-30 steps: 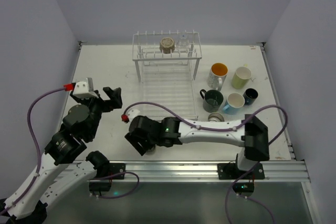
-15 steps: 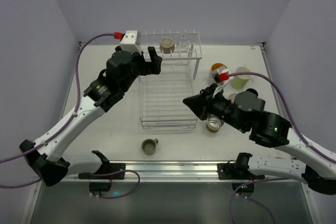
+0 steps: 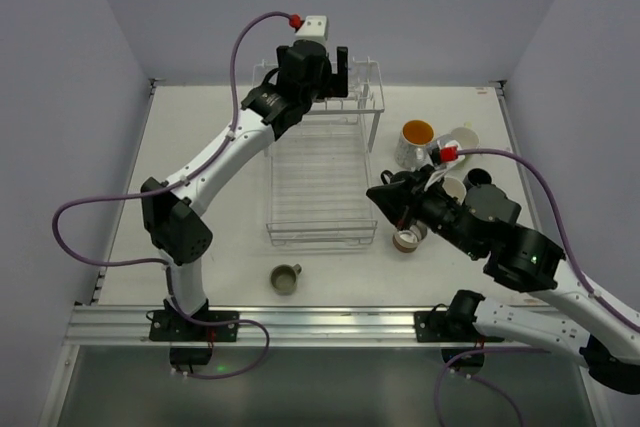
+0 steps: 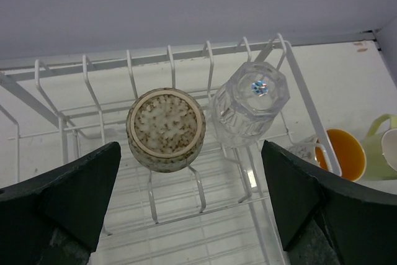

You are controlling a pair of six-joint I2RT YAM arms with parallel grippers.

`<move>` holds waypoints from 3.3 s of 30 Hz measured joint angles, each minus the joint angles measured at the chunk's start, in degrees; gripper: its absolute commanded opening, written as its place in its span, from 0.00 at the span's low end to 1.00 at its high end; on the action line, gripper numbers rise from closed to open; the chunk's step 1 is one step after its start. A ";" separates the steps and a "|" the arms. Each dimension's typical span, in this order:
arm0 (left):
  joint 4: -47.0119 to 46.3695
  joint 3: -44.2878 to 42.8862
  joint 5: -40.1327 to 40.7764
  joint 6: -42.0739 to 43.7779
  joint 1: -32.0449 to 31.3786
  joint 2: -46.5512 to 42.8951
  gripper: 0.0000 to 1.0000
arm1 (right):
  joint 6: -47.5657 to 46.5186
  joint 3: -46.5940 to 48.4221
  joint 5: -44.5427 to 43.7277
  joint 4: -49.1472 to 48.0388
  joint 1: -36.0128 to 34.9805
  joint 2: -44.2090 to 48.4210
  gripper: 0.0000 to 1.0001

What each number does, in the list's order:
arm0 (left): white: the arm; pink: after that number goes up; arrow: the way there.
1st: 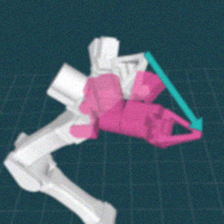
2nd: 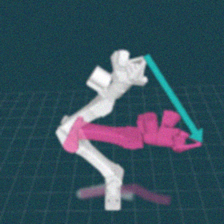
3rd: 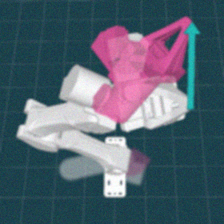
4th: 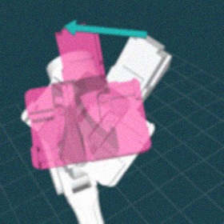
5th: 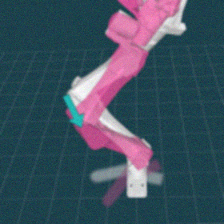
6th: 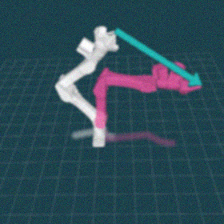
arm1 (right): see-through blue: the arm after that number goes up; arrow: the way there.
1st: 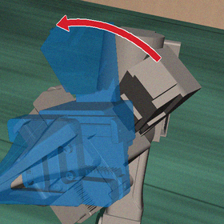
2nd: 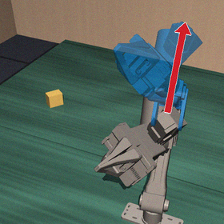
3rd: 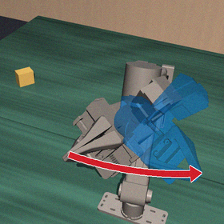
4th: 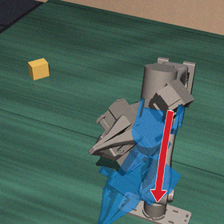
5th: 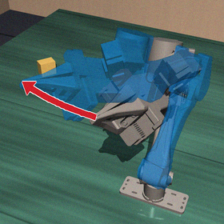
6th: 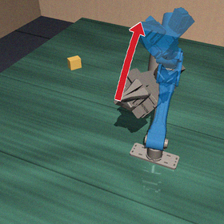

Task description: Unload the cups from the dish rack

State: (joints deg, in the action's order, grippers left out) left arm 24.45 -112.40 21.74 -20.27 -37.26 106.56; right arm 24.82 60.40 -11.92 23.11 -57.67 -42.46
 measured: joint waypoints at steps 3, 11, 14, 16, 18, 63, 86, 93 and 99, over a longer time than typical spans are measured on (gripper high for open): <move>1.44 -0.35 1.68 0.00 0.00 1.75 0.98 | 0.00 -1.14 -0.24 0.00 0.00 1.70 0.13; 1.97 0.37 3.67 0.37 0.22 2.64 0.92 | 0.00 -2.05 -0.79 -0.04 0.24 4.28 0.14; 2.10 -0.15 3.67 0.42 0.61 4.09 0.92 | 0.00 -2.34 -0.59 -0.09 0.26 4.13 0.15; 2.23 -0.83 3.78 0.46 1.03 5.86 0.92 | 0.00 -2.78 -0.42 -0.17 0.26 3.93 0.15; 1.60 -1.07 4.24 1.46 1.33 7.17 0.92 | 0.00 -3.23 0.20 -0.57 0.28 3.67 0.16; -21.73 32.15 -14.29 -8.98 2.40 -36.76 0.33 | 1.46 -8.96 11.82 -30.73 1.18 -6.78 0.56; -46.95 64.63 -36.44 -46.97 0.04 -52.48 0.29 | -3.91 -4.44 15.98 -34.25 1.22 -13.33 0.57; -49.62 66.86 -36.92 -49.20 -3.06 -51.84 0.28 | -4.35 -2.38 16.26 -35.08 1.22 -16.28 0.35; -51.17 67.30 -36.35 -51.60 -3.08 -52.83 0.56 | -3.50 -3.96 17.55 -40.15 1.40 -16.72 0.00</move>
State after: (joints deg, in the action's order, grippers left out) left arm -26.72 -45.10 -14.61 -71.88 -40.34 53.74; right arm 21.32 56.45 5.63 -17.04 -56.27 -59.18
